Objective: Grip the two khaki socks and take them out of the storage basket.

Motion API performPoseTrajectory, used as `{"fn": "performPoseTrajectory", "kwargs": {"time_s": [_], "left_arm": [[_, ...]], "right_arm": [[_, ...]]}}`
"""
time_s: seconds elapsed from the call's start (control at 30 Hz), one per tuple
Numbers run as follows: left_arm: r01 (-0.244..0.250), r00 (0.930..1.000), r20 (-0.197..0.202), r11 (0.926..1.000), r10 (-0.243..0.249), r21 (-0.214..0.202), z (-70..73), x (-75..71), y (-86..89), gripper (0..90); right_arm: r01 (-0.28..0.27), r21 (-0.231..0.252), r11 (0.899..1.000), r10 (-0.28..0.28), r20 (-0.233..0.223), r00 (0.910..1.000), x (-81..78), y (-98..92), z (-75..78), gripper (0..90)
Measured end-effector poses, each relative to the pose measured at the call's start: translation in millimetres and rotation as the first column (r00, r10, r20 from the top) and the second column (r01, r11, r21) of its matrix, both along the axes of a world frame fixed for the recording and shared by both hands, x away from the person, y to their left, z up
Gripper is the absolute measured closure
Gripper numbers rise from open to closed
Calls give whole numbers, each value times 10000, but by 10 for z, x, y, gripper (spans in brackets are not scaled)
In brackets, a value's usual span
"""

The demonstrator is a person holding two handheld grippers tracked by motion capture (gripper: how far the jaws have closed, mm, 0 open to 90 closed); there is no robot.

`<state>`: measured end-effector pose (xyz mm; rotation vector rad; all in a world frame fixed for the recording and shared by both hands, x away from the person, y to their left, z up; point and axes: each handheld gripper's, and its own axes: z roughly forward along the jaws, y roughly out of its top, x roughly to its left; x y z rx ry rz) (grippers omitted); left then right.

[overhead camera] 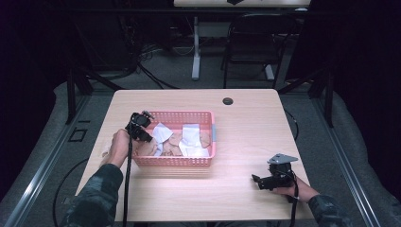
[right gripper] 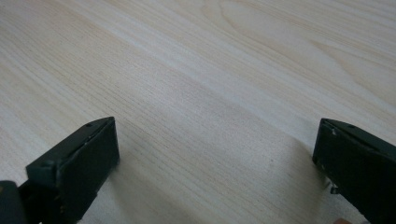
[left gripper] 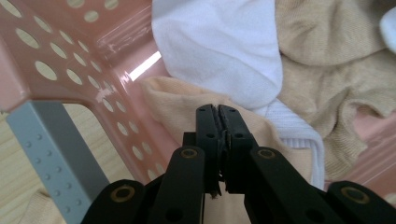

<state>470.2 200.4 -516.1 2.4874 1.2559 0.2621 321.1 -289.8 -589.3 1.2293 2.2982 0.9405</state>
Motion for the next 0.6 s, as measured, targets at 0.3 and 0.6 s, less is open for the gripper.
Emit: {"fn": "performPoseTrajectory", "kwargs": {"time_s": [0.3, 0.6], "left_arm": [[158, 9980, 621, 9998, -149, -140, 226, -116, 29, 877], [228, 9946, 1026, 9979, -166, -605, 466, -171, 68, 878]], "right_arm": [[0, -3, 10000, 0, -17, 10000, 0, 0, 1, 0], [8, -7, 10000, -8, -21, 10000, -1, 1, 2, 0]]}}
